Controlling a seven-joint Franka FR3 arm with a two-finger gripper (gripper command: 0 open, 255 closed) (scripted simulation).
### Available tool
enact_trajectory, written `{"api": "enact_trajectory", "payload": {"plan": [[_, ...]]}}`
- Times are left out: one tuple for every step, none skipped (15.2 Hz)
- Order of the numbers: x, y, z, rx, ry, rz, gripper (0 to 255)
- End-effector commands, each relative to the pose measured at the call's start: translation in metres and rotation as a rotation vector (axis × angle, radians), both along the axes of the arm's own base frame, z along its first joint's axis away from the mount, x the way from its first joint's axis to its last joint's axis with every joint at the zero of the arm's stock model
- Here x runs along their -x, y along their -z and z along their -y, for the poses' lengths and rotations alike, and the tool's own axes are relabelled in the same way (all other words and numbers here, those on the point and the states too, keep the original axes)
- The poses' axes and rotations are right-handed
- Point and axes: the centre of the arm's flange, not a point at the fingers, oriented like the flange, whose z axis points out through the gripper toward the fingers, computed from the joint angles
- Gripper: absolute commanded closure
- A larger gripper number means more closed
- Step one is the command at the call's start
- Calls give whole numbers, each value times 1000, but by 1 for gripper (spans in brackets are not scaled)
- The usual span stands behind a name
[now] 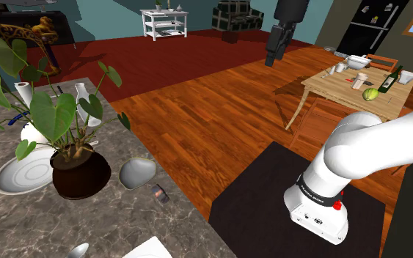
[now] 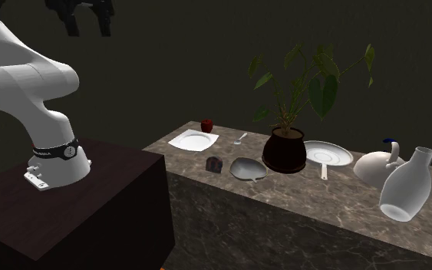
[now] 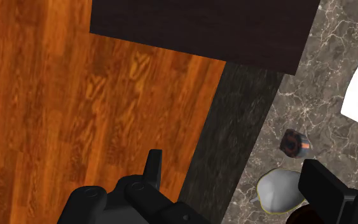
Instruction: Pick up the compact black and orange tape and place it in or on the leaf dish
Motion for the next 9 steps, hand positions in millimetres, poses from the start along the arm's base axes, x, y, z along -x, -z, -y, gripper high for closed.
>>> {"api": "enact_trajectory", "payload": {"plan": [[0,0,0,0,0,0,0],[-3,9,-10,6,4,-1,0],[-6,18,-21,12,8,-2,0],[-8,26,-31,17,13,-3,0],[-11,35,-41,23,17,-3,0],[-14,44,-51,29,21,-4,0],[-17,53,-61,35,25,-5,0],[-20,63,-71,40,30,-6,0],[-23,72,-81,46,34,-7,0]]}}
